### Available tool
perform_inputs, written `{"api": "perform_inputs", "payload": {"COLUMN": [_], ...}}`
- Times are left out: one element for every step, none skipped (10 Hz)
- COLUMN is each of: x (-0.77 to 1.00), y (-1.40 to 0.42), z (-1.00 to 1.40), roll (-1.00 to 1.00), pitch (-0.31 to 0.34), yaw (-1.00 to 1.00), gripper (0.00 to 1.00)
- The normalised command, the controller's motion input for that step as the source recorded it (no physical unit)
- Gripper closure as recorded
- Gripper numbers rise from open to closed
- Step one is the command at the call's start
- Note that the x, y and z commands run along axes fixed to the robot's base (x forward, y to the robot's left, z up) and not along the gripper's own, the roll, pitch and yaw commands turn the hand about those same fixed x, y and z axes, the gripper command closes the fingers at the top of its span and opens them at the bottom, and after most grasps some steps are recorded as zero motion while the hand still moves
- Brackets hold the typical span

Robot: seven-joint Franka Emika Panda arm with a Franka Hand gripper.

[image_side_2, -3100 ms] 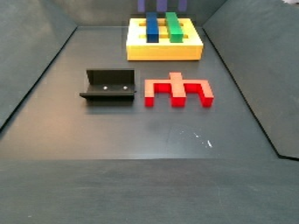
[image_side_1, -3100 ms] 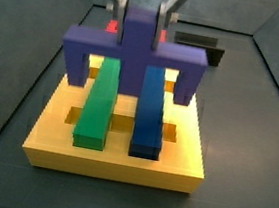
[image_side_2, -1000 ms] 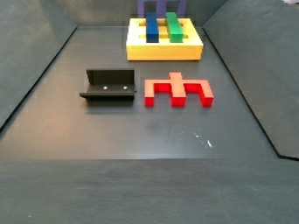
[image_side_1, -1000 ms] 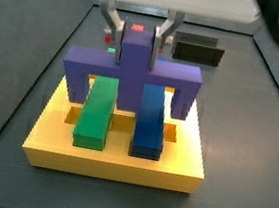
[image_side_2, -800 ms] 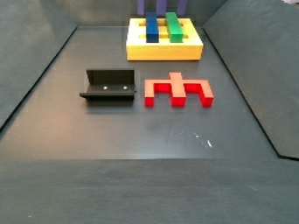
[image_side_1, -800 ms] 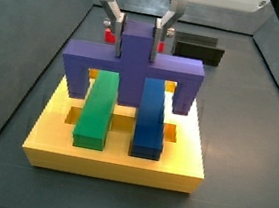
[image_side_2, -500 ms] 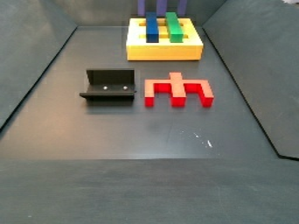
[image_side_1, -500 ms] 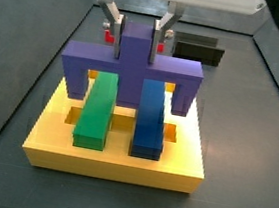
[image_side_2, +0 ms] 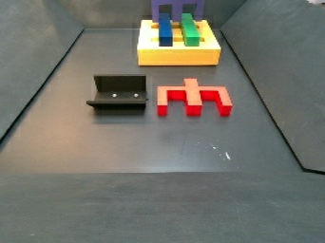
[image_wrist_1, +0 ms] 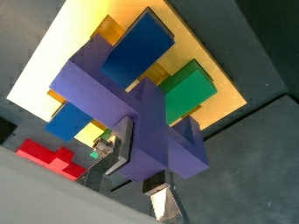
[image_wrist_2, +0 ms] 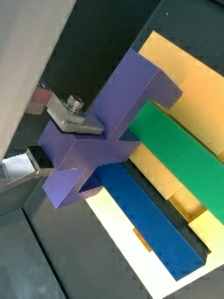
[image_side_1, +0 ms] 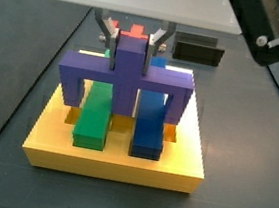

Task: Pick up the purple object. Move up. Place the purple object on the fixture. Regrasp the purple object. Move to above the board. Insert the purple object.
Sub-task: Insert the purple object.

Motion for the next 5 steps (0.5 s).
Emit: {"api": "perform_inputs", "payload": {"x": [0.02,0.06,0.10,0.13,0.17], "y": [0.00,0.00,0.00,0.00,0.00], "z": [-0.11,-0.10,-0.08,-0.05,0.00], "roll": [0.00,0.00,0.00,0.00,0.00], "pitch": [0.000,0.000,0.000,0.000,0.000], "yaw": [0.00,0.00,0.00,0.00,0.00], "gripper": [1.00,1.00,1.00,1.00,1.00]}}
